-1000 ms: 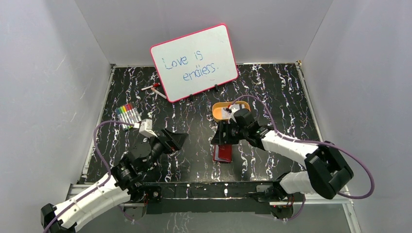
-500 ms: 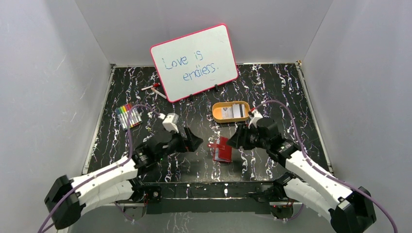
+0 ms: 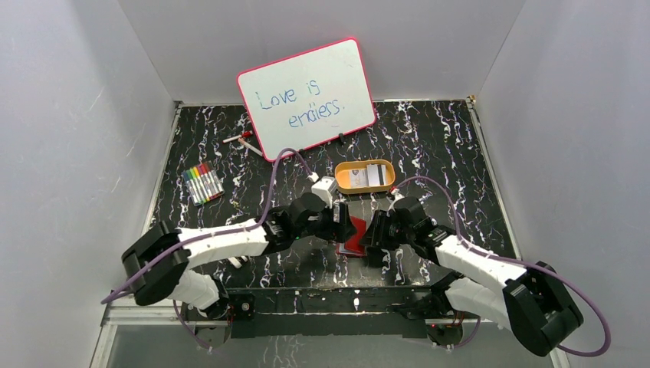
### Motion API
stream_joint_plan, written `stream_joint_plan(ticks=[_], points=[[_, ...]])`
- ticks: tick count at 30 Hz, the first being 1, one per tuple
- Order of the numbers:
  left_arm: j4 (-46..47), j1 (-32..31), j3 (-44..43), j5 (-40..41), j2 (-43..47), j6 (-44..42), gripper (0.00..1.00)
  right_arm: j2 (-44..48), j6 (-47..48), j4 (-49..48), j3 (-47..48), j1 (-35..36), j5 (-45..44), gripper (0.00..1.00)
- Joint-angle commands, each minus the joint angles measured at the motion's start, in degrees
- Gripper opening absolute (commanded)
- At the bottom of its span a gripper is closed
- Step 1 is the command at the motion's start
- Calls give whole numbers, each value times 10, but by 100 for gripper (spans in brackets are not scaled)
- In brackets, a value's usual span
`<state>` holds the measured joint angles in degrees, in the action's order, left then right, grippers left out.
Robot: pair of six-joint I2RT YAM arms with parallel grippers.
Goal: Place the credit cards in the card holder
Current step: Pick up the card holder from the center of the board.
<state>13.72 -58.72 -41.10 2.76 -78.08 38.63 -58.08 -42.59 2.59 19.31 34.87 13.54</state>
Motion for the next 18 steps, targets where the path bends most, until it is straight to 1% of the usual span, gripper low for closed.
stream_joint_plan(ticks=[1,8,13,18], points=[[3,-3,-27,-8,-48,-16,72,-33,-10,-61,2,-2,1,48],[-17,-3,-29,47,-95,-13,58,-70,-15,-86,-3,-2,18,49],[-20,-3,-27,58,-123,-12,47,-78,-23,-103,-12,-2,30,51],[-20,-3,-22,67,-146,-4,34,-90,-34,-128,-20,-2,48,54]])
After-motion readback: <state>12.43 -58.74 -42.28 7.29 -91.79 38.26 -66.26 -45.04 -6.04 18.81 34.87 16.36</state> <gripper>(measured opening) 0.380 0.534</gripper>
